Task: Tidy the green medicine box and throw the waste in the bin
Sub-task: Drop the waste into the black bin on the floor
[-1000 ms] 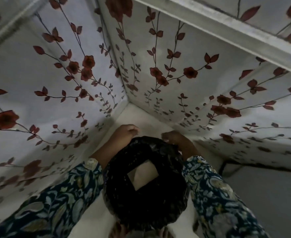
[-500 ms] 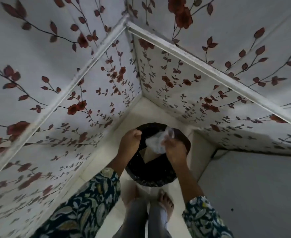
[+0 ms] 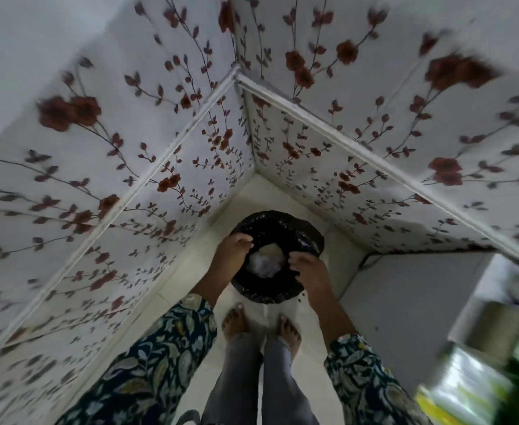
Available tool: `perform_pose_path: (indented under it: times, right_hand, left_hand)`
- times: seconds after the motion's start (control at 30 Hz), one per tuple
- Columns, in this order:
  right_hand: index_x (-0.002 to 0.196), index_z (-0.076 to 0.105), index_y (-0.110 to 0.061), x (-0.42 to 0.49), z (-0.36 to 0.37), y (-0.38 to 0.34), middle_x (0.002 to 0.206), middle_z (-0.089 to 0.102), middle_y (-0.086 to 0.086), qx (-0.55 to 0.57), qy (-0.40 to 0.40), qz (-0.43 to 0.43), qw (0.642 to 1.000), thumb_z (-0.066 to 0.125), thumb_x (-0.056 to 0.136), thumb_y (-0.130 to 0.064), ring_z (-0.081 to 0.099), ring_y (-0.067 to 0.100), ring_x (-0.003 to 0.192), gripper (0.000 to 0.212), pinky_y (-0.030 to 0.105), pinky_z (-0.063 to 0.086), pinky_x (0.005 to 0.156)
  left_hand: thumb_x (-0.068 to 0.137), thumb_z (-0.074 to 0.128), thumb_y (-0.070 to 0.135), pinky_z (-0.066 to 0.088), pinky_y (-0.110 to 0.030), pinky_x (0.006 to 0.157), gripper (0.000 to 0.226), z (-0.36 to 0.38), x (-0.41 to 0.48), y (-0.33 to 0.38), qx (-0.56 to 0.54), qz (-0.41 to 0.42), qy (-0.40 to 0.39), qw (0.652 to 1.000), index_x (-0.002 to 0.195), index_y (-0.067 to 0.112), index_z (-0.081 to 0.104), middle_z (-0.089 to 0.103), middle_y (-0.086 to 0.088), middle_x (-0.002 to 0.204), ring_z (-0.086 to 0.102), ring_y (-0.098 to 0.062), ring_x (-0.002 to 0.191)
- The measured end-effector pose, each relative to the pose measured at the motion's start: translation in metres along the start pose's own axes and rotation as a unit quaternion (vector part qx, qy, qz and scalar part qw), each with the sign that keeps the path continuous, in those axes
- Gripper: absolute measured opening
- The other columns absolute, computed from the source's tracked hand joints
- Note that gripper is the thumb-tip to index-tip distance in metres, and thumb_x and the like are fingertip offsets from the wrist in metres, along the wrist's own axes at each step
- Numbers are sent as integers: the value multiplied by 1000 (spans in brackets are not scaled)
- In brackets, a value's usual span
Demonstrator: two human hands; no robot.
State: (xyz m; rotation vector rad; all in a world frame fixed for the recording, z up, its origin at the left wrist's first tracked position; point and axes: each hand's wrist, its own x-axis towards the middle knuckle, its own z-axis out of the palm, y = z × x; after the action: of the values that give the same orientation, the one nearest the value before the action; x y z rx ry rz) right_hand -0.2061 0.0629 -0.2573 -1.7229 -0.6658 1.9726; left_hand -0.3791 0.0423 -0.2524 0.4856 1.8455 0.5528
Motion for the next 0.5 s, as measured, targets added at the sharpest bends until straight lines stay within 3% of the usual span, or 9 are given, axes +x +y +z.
perform_pose_path:
  times: [0.07,0.1,0.17,0.23,0.3,0.4,0.5]
  right_hand:
    - [98,58,5,-37,1,-32,75,48,12,61,-13,24,998,49,88,-1,58,11,56,14,11,46,47]
    - [84,58,-7,-59,-1,-47,72,50,11,64,-13,33,997,47,91,-3,58,9,50,14,15,45,49]
    - [73,56,-13,-93,-7,-67,59,58,7,51,-1,46,998,31,100,-8,57,10,46,36,21,42,53]
    - [78,58,-10,-122,-13,-79,56,63,0,25,15,21,999,30,100,-8,57,13,55,35,23,43,58]
    - [84,59,-8,-166,-23,-85,68,61,2,-10,55,-20,998,39,95,-4,55,15,63,23,25,44,63]
    - [68,59,-11,-217,-38,-85,62,62,2,2,91,-61,994,34,95,0,57,12,55,38,19,41,52]
    - [74,58,-15,-262,-63,-79,76,60,7,-16,121,-84,989,42,91,4,58,11,60,31,19,46,54]
  left_hand:
    - [91,49,13,46,-39,91,27,-3,-36,22,-20,6,-6,1000,111,1,63,65,-20,116,59,-33,109]
    - [92,48,12,46,-33,82,28,-5,-58,35,-33,7,-10,999,113,-1,62,65,-19,111,59,-30,105]
    - [93,45,10,42,-21,70,30,-5,-97,56,-48,16,-20,999,116,-4,60,62,-15,103,56,-24,95]
    - [95,43,10,41,-17,67,30,-5,-128,72,-48,25,-29,998,116,-4,59,61,-12,103,55,-20,89]
    - [95,43,11,44,-19,71,29,-2,-166,84,-45,42,-42,997,115,-3,59,63,-16,110,57,-22,90]
    - [96,44,17,45,-32,89,25,8,-209,91,-28,72,-74,994,108,4,61,64,-18,119,59,-30,106]
    - [96,44,20,43,-39,95,18,24,-249,90,-12,95,-105,990,97,11,61,65,-15,113,59,-25,100]
